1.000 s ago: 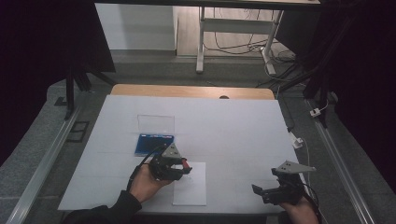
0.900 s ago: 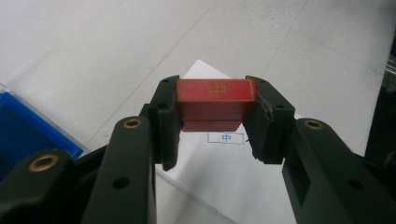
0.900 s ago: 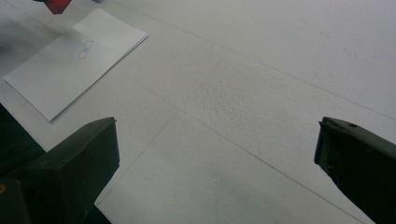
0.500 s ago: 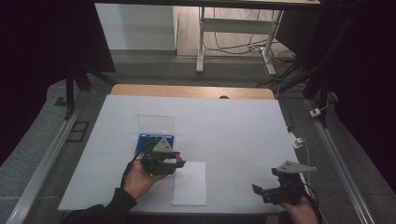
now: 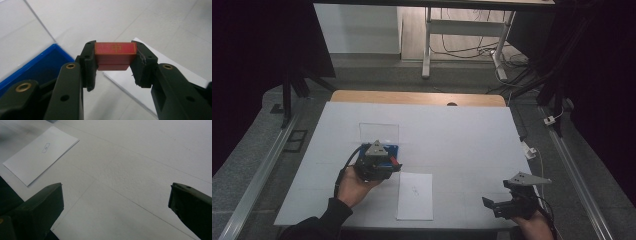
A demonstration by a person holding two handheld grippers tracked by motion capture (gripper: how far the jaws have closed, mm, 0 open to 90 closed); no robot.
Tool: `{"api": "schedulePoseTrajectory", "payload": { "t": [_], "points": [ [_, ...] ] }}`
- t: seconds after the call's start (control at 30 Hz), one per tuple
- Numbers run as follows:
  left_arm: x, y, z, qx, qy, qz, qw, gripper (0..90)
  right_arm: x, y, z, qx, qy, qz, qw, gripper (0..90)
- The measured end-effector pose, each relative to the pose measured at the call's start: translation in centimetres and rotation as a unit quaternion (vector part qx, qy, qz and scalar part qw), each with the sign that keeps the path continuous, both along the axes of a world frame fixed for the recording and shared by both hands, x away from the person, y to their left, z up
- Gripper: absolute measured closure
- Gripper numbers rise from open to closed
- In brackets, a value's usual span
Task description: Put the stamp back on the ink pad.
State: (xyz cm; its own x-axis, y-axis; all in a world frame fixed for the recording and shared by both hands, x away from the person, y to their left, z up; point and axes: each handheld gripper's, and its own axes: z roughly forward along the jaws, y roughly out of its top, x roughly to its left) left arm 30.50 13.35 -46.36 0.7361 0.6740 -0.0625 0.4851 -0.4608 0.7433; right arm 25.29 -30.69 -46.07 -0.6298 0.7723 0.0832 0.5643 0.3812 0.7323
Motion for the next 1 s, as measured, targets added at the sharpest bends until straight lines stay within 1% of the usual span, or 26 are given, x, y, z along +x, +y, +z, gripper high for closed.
{"api": "schedulePoseTrajectory", "payload": {
  "t": [0.47, 0.67, 0.8, 1.0],
  "points": [
    [1.2, 1.5, -0.2, 0.002, 0.001, 0.031, 0.9995, 58.2, 0.0, 0.1, 0.0, 0.001, 0.001, 0.001, 1.0000, 0.0],
    [1.9, 2.1, -0.4, 0.005, 0.003, 0.046, 0.9989, 58.2, 0.0, 0.1, 0.0, 0.000, 0.001, 0.001, 1.0000, 0.0],
    [2.3, 2.5, -0.5, 0.000, 0.004, 0.055, 0.9985, 58.2, 0.0, 0.1, 0.0, -0.001, 0.001, 0.001, 1.0000, 0.0],
    [3.1, 2.9, -0.7, 0.003, 0.006, 0.066, 0.9978, 58.2, 0.0, 0.1, 0.0, -0.001, 0.002, 0.001, 1.0000, 0.0]
  ]
}}
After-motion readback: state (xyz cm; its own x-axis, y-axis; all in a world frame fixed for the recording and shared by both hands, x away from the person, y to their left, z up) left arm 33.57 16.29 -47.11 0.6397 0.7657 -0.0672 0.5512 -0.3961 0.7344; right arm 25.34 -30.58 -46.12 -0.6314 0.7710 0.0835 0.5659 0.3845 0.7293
